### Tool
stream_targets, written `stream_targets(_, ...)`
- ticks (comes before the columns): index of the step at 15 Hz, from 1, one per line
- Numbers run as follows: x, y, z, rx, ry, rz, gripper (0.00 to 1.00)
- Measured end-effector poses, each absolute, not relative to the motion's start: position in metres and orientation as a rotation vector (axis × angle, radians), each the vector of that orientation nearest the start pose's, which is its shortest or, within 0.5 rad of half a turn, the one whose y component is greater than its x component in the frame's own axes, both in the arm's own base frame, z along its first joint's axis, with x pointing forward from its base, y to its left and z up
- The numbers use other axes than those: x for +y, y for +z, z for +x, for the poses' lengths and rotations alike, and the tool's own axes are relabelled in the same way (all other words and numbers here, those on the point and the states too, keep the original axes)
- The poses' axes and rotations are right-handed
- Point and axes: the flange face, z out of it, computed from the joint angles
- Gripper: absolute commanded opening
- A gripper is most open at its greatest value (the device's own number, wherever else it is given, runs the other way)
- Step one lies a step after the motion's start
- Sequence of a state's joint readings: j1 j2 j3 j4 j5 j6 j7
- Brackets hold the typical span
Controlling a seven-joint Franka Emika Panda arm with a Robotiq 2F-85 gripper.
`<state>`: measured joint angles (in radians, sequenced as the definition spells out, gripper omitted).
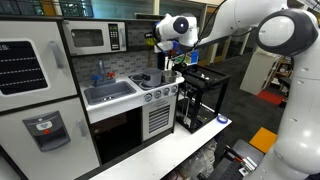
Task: Take the yellow object from the shelf and place it in the silver pot at the left
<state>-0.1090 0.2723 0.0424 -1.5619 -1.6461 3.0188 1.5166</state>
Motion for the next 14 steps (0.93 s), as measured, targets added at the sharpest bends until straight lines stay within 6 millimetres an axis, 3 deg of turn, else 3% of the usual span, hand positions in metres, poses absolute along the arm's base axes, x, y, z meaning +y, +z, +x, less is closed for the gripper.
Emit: stream_targets(14, 0.064, 0.566, 0.632, -0.015, -1.878, -2.708, 0.31)
